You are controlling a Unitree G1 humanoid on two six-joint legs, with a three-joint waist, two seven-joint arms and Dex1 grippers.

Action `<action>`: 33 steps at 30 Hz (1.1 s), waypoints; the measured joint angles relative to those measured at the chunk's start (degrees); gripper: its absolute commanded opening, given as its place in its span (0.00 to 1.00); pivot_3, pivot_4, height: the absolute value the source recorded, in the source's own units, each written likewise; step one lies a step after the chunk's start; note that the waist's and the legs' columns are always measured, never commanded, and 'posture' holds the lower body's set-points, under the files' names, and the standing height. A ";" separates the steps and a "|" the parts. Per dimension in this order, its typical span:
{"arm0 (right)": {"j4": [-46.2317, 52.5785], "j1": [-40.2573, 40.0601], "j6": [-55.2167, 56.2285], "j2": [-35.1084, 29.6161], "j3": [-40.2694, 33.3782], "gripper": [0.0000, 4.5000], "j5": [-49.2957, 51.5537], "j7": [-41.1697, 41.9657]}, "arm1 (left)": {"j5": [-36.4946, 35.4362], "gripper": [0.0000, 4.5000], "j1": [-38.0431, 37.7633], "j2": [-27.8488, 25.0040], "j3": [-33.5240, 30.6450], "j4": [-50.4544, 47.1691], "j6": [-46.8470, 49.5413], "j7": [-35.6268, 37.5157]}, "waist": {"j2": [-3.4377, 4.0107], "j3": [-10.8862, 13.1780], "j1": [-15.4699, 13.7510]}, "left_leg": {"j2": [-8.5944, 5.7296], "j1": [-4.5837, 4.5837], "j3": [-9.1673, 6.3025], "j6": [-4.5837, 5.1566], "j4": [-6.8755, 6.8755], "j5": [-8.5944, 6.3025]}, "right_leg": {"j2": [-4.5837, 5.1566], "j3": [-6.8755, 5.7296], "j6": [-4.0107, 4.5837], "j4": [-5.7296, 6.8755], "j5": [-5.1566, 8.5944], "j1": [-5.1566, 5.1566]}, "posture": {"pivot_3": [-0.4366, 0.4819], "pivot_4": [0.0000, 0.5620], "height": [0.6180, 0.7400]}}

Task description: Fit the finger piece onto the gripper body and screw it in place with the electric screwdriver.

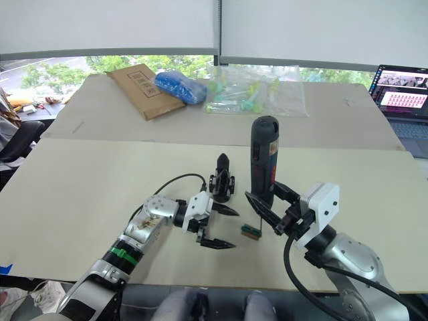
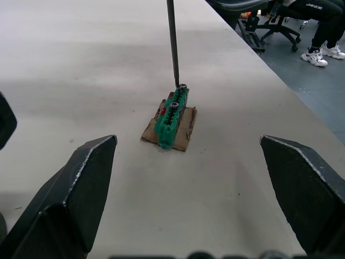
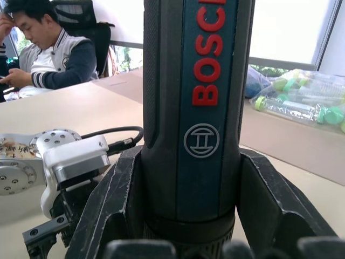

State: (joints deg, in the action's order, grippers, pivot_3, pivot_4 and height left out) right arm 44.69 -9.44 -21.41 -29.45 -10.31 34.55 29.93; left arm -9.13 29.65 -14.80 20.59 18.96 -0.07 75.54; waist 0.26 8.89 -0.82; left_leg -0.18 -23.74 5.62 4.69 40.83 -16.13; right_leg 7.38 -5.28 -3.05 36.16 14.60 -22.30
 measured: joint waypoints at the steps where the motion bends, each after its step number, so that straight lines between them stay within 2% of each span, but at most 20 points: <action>1: 0.00 -0.06 0.00 -0.08 -0.11 0.43 0.00 0.02 | 0.00 1.00 0.00 0.02 0.00 0.00 0.00 -0.04 | 0.00 0.00 -0.01 | 0.00 0.00 -0.01 0.00 0.00 0.00 | 0.00 0.00 0.00 0.00 0.00 0.00 | 0.48 0.27 1.00; 33: 0.52 -1.84 0.02 -0.39 -1.70 0.43 -1.80 0.80 | -0.01 1.00 0.00 0.59 0.00 0.00 0.06 -0.26 | 0.00 0.00 -0.03 | 0.00 0.00 0.00 0.00 0.00 0.00 | 0.00 0.00 0.00 0.00 0.00 0.00 | 0.48 0.27 1.00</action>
State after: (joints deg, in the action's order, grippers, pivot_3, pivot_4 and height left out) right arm 45.21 -11.27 -21.39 -29.84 -12.01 32.75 30.72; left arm -9.14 29.64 -14.21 20.59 18.96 -0.01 75.28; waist 0.26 8.89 -0.84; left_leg -0.18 -23.74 5.61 4.69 40.83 -16.13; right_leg 7.38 -5.29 -3.05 36.16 14.60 -22.30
